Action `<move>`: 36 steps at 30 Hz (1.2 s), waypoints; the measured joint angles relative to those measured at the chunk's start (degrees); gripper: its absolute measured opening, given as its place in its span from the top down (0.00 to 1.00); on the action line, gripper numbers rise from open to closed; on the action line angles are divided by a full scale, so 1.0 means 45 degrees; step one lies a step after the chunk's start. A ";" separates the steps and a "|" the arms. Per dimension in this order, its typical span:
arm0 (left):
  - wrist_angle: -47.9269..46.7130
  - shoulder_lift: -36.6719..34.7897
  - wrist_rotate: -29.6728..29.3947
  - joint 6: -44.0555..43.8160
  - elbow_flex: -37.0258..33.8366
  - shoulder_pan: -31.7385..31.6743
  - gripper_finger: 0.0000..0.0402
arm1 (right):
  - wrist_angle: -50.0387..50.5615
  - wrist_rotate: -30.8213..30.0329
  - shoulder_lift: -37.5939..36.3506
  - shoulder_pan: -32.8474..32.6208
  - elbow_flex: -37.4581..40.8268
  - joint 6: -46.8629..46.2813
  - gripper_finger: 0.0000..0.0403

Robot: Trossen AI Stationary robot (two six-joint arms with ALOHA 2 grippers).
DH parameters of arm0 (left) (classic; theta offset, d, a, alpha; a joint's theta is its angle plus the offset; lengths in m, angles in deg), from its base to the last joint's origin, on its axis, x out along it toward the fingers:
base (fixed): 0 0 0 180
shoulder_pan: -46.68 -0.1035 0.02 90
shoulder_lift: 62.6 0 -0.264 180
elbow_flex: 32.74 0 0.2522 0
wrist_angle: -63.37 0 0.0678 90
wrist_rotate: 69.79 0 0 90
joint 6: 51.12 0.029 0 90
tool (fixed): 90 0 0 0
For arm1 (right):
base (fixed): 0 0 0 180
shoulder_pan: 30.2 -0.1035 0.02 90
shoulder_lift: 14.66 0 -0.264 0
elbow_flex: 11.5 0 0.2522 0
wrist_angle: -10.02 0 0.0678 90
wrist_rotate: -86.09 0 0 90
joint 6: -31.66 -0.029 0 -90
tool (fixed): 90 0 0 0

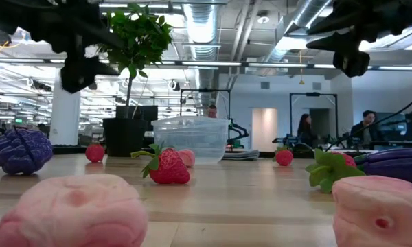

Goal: Pick and placing Produce into tupperware
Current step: Put the red strawberry into the transparent bin

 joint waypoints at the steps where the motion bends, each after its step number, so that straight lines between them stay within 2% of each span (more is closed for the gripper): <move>1: -0.0350 0.0000 -0.0115 -0.0767 0.0000 -0.0001 0.48 | 0.0027 0.0141 0.0000 -0.0005 0.0000 0.0009 0.67; 6: -0.2264 0.0005 -0.1458 -0.4377 0.0000 0.0226 0.48 | 0.0033 0.0561 0.0000 -0.0005 0.0000 0.0540 0.67; 9: -0.2527 0.0005 -0.2243 -0.5415 0.0000 0.0435 0.48 | 0.0033 0.0597 0.0000 -0.0005 0.0000 0.0694 0.66; 12: -0.3396 0.0078 -0.2502 -0.6144 0.0172 0.0559 0.48 | 0.0033 0.0594 0.0000 0.0025 0.0000 0.0980 0.64; 18: -0.8016 0.1310 -0.3260 -0.6590 0.2389 0.0729 0.58 | 0.0050 0.0564 0.0000 0.0025 0.0000 0.1277 0.57; 22: -0.9562 0.2491 -0.3655 -0.5349 0.4001 0.0616 0.64 | 0.0057 0.0477 0.0000 0.0025 0.0000 0.1395 0.52; 26: -0.9598 0.3492 -0.3674 -0.4118 0.4798 0.0305 0.67 | 0.0057 0.0446 0.0000 0.0025 0.0000 0.1403 0.48; 31: -0.7909 0.4435 -0.3391 -0.3947 0.4862 0.0090 0.67 | 0.0057 0.0451 0.0000 0.0025 0.0000 0.1525 0.46; 34: -0.7138 0.4915 -0.4455 -0.3353 0.4852 0.0015 0.67 | 0.0041 0.0449 0.0000 0.0025 0.0000 0.1587 0.46; 36: -0.6568 0.5047 -0.4156 -0.3128 0.4857 -0.0067 0.67 | 0.0039 0.0451 0.0000 0.0018 0.0000 0.1588 0.46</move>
